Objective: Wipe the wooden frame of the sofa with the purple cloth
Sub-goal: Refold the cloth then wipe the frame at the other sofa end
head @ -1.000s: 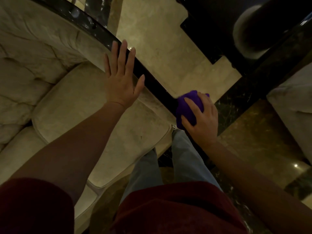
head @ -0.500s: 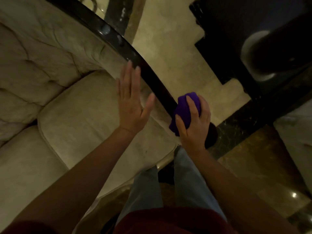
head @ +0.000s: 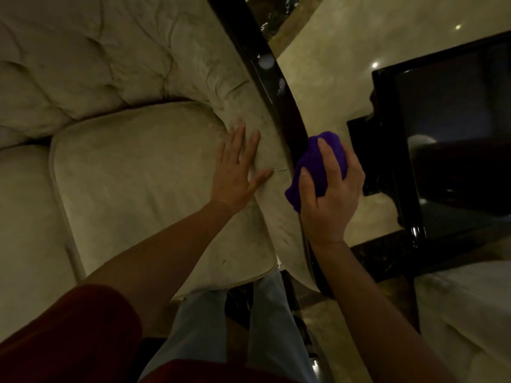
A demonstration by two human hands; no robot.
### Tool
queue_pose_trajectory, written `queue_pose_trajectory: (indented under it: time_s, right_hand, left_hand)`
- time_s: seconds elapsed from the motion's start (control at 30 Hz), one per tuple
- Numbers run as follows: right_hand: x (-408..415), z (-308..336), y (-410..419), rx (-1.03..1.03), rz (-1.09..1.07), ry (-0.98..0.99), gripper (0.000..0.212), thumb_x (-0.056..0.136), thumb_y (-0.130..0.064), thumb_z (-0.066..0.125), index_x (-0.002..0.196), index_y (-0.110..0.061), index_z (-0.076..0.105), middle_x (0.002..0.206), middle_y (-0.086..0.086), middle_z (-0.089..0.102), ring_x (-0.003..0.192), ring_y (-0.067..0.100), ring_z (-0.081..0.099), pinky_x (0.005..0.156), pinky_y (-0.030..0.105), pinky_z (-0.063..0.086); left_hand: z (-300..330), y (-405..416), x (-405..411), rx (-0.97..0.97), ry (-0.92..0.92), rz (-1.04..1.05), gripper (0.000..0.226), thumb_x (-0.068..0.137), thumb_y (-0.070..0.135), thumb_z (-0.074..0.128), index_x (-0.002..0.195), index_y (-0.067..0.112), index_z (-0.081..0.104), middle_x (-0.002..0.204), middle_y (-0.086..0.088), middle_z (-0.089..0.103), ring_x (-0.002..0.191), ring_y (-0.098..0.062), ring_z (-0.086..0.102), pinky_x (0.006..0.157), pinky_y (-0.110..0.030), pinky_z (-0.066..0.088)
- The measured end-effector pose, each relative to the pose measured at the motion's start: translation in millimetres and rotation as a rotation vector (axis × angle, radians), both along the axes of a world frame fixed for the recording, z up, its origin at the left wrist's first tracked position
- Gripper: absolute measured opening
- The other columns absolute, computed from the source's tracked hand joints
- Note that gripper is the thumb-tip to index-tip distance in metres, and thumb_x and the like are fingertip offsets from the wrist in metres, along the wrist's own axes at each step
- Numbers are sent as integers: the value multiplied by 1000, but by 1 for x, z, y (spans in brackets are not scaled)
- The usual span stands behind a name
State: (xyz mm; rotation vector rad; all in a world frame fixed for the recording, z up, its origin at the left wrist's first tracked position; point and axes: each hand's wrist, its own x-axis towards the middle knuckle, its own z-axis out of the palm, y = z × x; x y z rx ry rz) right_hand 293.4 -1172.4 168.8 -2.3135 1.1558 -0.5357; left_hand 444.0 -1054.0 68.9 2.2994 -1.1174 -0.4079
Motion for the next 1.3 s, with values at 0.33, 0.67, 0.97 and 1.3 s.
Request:
queue_pose_trajectory:
  time_s: [0.33, 0.67, 0.97, 1.3]
  right_hand:
    - [150, 20, -57, -158, 96, 85, 52, 98, -41, 61, 147, -26, 53, 153, 16, 50, 135, 35, 49, 99, 50, 55]
    - [195, 27, -61, -297, 175, 195, 52, 101, -40, 58, 151, -23, 54, 153, 19, 50, 135, 39, 51, 99, 49, 53]
    - [270, 26, -70, -361, 179, 148, 52, 100, -38, 58, 148, -19, 56, 146, 21, 55, 129, 40, 55, 95, 48, 54]
    - [272, 23, -74, -357, 225, 190, 57, 99, -39, 61, 150, -20, 42, 144, 26, 53, 126, 45, 54, 95, 55, 53]
  left_hand:
    - [7, -3, -1, -62, 80, -13, 76, 102, 60, 48, 162, 21, 21, 171, -23, 16, 159, -45, 16, 121, -67, 27]
    - [11, -2, 0, -122, 96, 5, 76, 103, 61, 48, 163, 21, 24, 172, -18, 21, 160, -42, 18, 126, -59, 28]
    - [31, 15, 114, -146, -80, 22, 81, 95, 48, 72, 158, 13, 33, 167, -21, 35, 156, -44, 28, 119, -67, 30]
    - [73, -43, 291, -16, -535, 171, 84, 99, 67, 51, 164, 19, 28, 171, -21, 25, 157, -45, 20, 123, -71, 17]
